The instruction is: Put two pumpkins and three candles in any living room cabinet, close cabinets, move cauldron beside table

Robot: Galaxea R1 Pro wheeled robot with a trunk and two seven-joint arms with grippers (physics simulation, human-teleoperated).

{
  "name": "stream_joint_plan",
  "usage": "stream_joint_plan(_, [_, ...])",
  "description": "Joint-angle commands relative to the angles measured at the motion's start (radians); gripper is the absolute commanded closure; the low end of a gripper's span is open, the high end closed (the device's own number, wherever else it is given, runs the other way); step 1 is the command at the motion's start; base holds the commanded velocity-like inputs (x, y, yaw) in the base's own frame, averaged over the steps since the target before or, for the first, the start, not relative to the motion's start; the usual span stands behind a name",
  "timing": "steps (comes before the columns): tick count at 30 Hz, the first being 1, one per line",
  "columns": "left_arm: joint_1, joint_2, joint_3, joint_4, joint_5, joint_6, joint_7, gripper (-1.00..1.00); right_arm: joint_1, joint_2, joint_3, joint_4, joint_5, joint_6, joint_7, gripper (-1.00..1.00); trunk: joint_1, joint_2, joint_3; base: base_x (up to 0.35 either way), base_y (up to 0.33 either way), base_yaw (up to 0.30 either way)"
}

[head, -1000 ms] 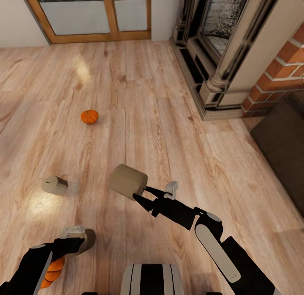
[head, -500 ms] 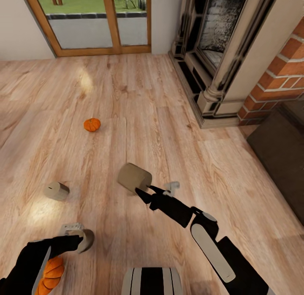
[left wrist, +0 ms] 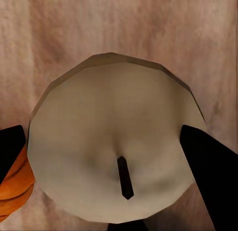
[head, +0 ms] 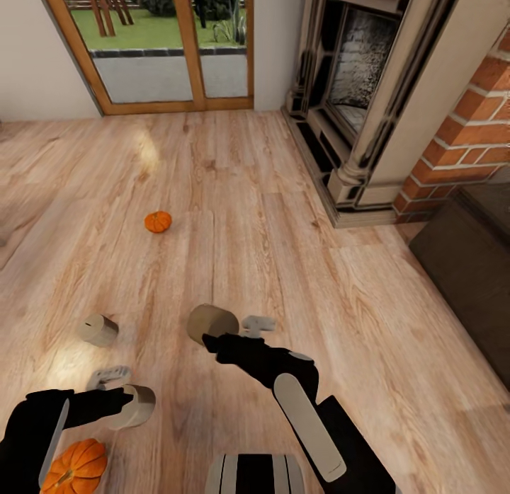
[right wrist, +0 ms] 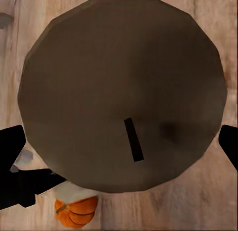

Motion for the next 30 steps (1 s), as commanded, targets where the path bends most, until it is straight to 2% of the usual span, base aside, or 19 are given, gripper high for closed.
stream_joint_plan(1, [-0.001, 0.000, 0.001, -0.001, -0.010, 0.003, -0.011, 1.00, -0.001, 0.000, 0.001, -0.001, -0.022, 0.001, -0.026, 1.00, -0.001, 0.000, 0.003, 0.000, 0.000, 0.000])
stream_joint_plan(6, [-0.001, 0.000, 0.002, -0.002, -0.010, 0.004, -0.011, 1.00, -0.001, 0.000, 0.001, -0.001, -0.025, 0.004, -0.054, 1.00, -0.003, 0.001, 0.023, 0.000, 0.000, 0.000])
stream_joint_plan(30, [-0.001, 0.000, 0.002, -0.002, -0.010, 0.004, -0.011, 1.00, 0.000, 0.000, 0.002, 0.001, -0.022, -0.001, -0.050, 1.00, -0.014, 0.007, 0.115, 0.000, 0.000, 0.000])
